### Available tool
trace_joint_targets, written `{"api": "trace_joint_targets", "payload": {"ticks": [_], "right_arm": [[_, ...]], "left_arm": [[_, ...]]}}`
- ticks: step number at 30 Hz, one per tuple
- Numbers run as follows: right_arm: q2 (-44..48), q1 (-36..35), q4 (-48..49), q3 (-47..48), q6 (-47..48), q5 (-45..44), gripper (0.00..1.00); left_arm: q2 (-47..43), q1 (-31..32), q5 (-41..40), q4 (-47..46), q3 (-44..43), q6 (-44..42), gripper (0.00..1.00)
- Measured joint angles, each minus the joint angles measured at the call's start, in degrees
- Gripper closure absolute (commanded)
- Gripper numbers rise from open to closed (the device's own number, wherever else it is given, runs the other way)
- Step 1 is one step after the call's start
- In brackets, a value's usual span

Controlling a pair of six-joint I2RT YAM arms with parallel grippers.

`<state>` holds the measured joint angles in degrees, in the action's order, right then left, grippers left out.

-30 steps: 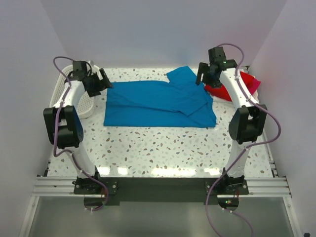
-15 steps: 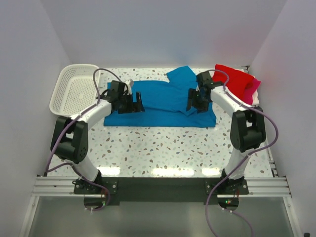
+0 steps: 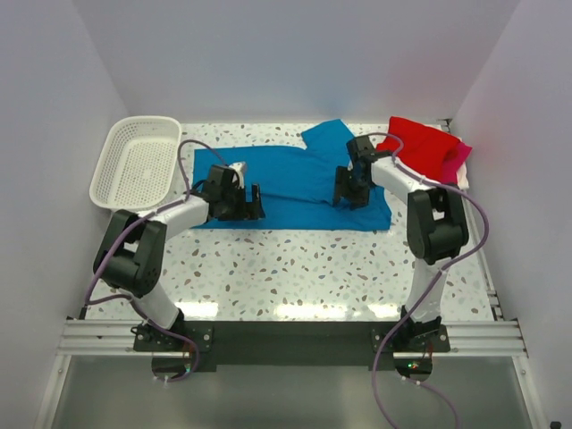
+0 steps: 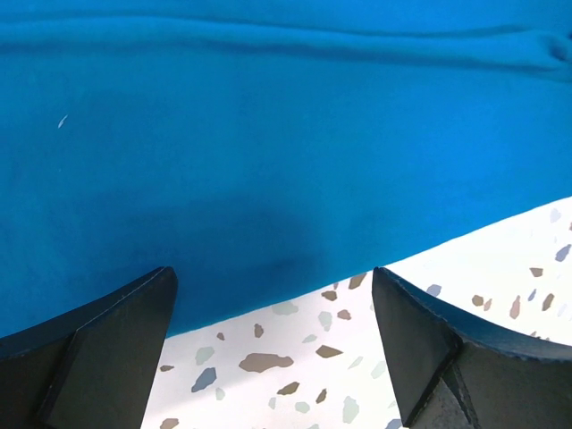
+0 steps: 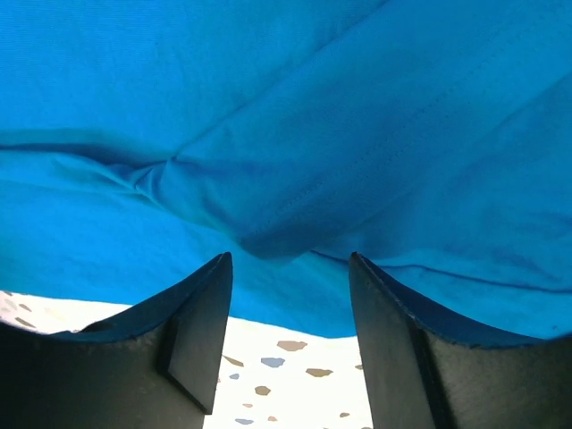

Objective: Fold and stack the t-shirts
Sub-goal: Fold the tshirt

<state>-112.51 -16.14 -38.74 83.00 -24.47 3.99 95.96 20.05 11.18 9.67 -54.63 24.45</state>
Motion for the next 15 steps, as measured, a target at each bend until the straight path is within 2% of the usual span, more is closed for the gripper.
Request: {"api": "trace_joint_targets", "payload": {"ticks": [7,10,11,15], "right_arm": [[-3.6,-0.1,0.7,1.4,-0.2,0.0,0.58],[-4.8,-0.1,0.7,2.2,-0.2,0.0,0.68],[-4.9,-0.1,0.7,2.4,-0.2,0.0,0.75],[-5.2,-0.1,0.5,3.8,-0.3,-0.5,0.78]], "left_arm": [[-0.1,0.0,-1.4,-2.5,2.9,0.0,0.04],[-0.5,0.0,-1.6,-3.8,3.8,0.0,0.04],[-0.6,0.0,-1.6,-4.2,4.1,0.0,0.04],[-1.4,0.0,-1.7,-6.0,5.7,0.0,0.04]]}}
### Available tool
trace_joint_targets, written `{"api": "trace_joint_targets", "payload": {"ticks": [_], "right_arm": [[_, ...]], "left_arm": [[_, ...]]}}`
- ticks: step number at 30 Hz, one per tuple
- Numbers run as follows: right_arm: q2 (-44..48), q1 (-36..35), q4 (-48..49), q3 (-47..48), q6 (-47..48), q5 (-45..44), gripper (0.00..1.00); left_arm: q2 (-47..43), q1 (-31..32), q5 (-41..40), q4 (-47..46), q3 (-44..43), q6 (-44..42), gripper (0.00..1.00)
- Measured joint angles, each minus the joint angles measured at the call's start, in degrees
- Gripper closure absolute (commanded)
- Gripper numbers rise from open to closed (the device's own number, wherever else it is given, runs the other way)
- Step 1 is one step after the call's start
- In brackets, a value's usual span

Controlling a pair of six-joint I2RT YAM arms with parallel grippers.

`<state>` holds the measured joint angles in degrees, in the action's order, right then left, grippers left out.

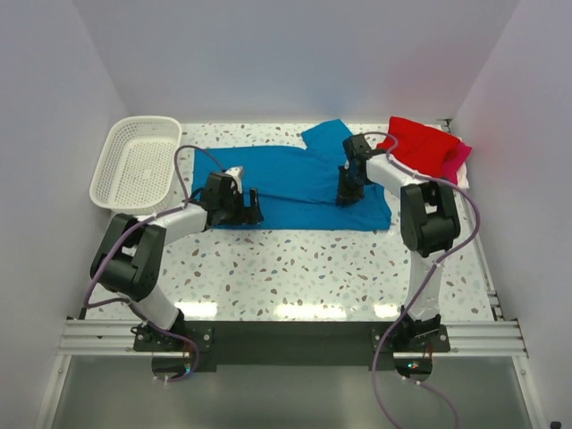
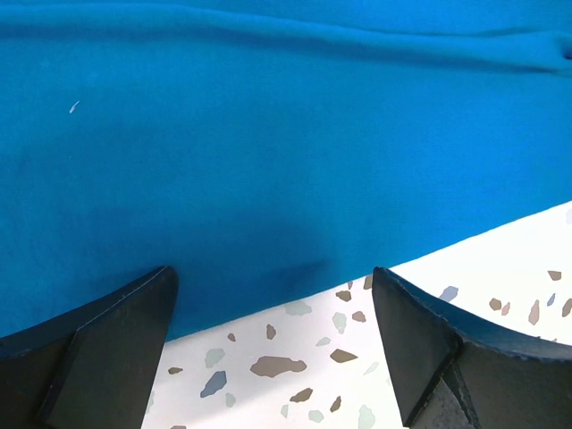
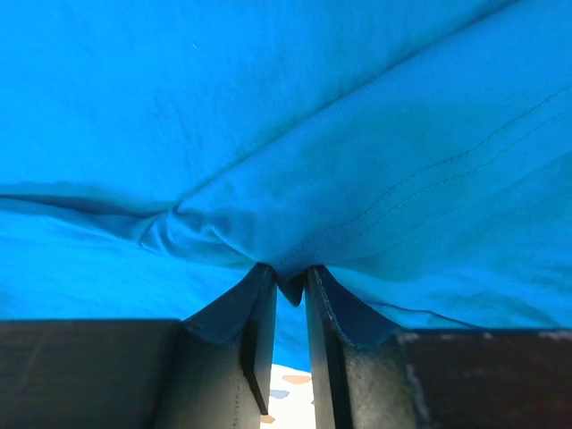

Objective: Fold and stack the t-shirts
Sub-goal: Fold the tshirt

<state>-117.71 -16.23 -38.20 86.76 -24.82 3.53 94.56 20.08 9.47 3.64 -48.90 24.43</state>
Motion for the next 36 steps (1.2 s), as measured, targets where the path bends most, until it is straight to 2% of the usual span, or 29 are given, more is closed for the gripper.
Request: {"api": "trace_joint_targets", "payload": {"ticks": [7,13,15,16,18,22,24,25,28,36], "right_arm": [[-1.3,0.0,-2.1,6.7,0.6,-1.2,0.82],[-7.6,0.0,-4.2,17.8,1.6,-1.2,0.77],[-10.1,0.0,-4.7,21.0,1.9,-1.2,0.72],[-11.4,0.0,-5.3,22.6,2.1,-1.2,0.65],[-13.9,0.0,-6.2,25.7,2.5,-1.3,0.64],[-16.7,0.0,-7.5,30.0,2.5,-1.3,0.52],[-16.7,0.0,-7.5,30.4,2.4,-1.2,0.45],[-16.5,0.0,-7.3,30.5,2.2,-1.2,0.37],[-15.5,0.0,-6.8,29.8,1.8,-1.1,0.27],[-1.9,0.0,-3.7,16.8,1.6,-1.0,0.23]], "left_arm": [[-1.6,0.0,-0.1,-3.1,2.9,0.0,0.04],[-3.4,0.0,-0.2,-5.0,5.6,0.0,0.04],[-4.0,0.0,-0.2,-5.4,6.3,0.0,0.04],[-4.3,0.0,-0.2,-5.5,6.7,0.0,0.04],[-4.8,0.0,-0.3,-5.7,7.3,0.1,0.04],[-5.8,0.0,-0.5,-5.7,8.3,0.2,0.04],[-6.3,0.0,-0.7,-5.6,8.7,0.3,0.04],[-6.6,0.0,-0.9,-5.5,8.9,0.3,0.04],[-7.4,0.0,-1.3,-4.7,9.4,0.5,0.04],[-11.7,0.0,-2.6,1.5,10.6,0.5,0.02]]}}
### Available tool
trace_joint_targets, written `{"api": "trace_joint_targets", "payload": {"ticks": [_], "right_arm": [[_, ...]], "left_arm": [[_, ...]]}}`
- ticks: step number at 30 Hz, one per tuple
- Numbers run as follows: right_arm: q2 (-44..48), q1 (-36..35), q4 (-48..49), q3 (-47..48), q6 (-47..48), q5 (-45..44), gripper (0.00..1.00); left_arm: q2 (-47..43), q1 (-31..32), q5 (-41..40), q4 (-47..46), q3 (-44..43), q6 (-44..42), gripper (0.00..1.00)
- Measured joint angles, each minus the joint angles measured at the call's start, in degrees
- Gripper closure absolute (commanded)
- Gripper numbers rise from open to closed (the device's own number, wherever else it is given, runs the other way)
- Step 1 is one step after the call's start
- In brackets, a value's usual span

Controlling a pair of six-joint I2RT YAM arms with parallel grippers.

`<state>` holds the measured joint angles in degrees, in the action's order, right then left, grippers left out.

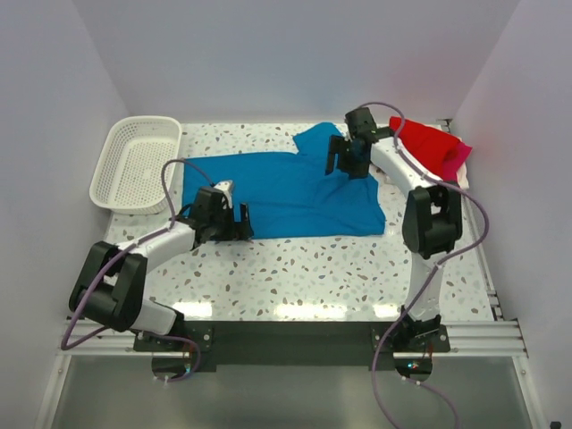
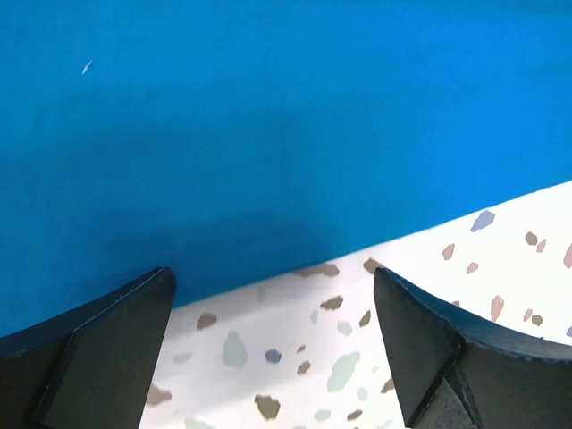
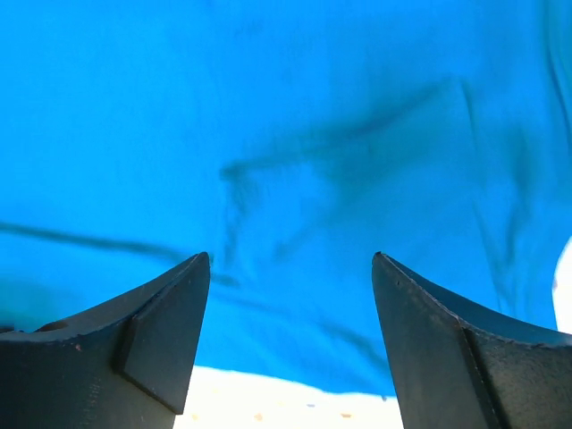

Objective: Fold and stack the t-shirts
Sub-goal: Fold the tshirt

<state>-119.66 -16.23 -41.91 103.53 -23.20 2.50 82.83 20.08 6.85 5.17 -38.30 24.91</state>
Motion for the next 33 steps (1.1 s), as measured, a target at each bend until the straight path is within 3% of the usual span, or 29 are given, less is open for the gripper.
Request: {"api": "trace_joint_targets", "payload": {"ticks": [6,13,20,27,33], "right_arm": [[9.1,0.0,3.3,-12.8,-0.2,1.0,0.23],[9.7,0.0,6.6,-24.3,-1.2,3.1,0.23],[9.8,0.0,9.2,-29.1,-1.3,3.0,0.23],[12.5,-0.1,10.7,-33.0,-1.5,1.4,0.22],[19.9,-0.1,9.4,-42.2,-3.2,1.5,0.2]], "left_arm": [[-1.0,0.0,-1.8,6.4,-4.8,-0.6,0.0],[5.7,-0.2,-4.5,5.3,-12.2,-2.2,0.0],[12.3,-0.2,-5.9,2.6,-12.3,-3.8,0.0],[11.6,-0.2,-6.1,-0.6,-10.3,-3.9,0.0],[7.6,-0.2,-4.9,-1.9,-5.6,-1.4,0.0]]}}
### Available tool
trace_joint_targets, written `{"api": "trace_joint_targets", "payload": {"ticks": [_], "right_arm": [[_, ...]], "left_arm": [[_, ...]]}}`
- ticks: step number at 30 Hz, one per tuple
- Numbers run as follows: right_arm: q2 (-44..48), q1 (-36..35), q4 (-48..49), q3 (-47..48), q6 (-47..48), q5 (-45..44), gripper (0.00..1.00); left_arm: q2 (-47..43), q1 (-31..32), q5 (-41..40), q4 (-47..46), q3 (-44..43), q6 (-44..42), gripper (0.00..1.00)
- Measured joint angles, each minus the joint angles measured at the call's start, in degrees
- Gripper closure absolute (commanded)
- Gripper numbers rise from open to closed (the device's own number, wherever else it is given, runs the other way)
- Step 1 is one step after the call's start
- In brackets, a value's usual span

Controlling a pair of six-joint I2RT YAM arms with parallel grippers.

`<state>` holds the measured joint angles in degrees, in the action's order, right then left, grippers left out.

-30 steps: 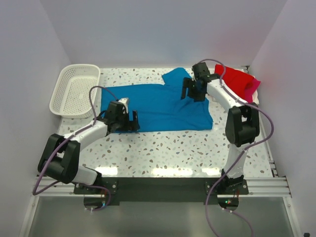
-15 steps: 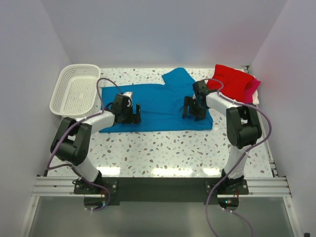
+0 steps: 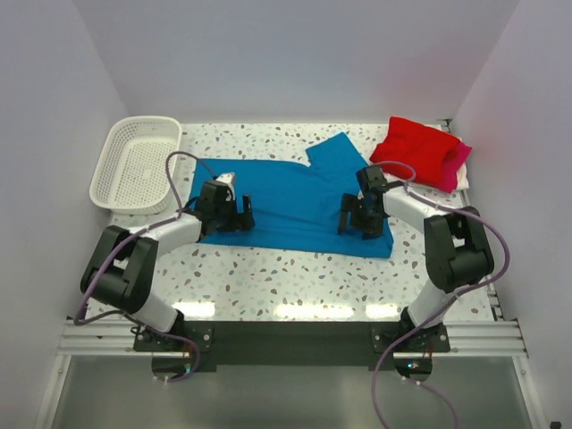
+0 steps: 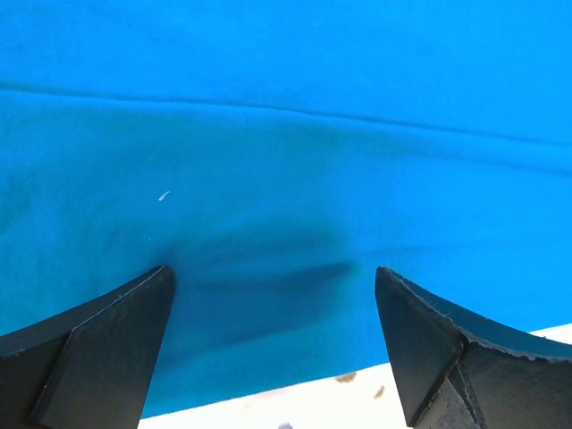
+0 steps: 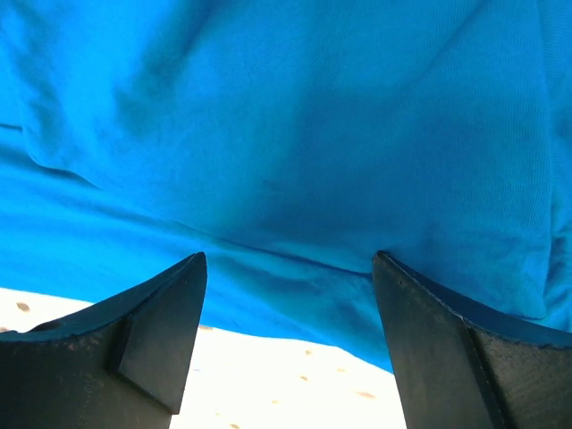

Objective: Fold and stack the t-shirts
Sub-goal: Fold the tshirt

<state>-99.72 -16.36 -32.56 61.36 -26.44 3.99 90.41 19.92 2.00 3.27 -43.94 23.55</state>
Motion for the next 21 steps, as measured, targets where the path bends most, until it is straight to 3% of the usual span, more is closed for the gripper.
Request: {"api": "trace_joint_targets", "payload": {"ticks": [6,11,16,21], "right_arm": [[7.3,0.0,-3.2,-8.2,-2.6,1.8,0.2],[9.1,0.0,-10.5,-8.6,-2.9,1.2,0.19],[9.0,0.1,-17.4,3.8,-1.6,0.0,0.14],[4.3,0.1,-14.1,18.2,-0.7,0.3,0.14]], "left_arm": [[-7.2,0.9,3.4,2.6,5.6,5.8,0.0],[-11.8,1.5,3.8,12.2,6.3,8.2,0.0],[-10.6,1.5,1.6,22.4,-2.8,7.2,0.0],[-3.0,0.3,-1.3,20.3,-15.7,4.7,0.0]]}}
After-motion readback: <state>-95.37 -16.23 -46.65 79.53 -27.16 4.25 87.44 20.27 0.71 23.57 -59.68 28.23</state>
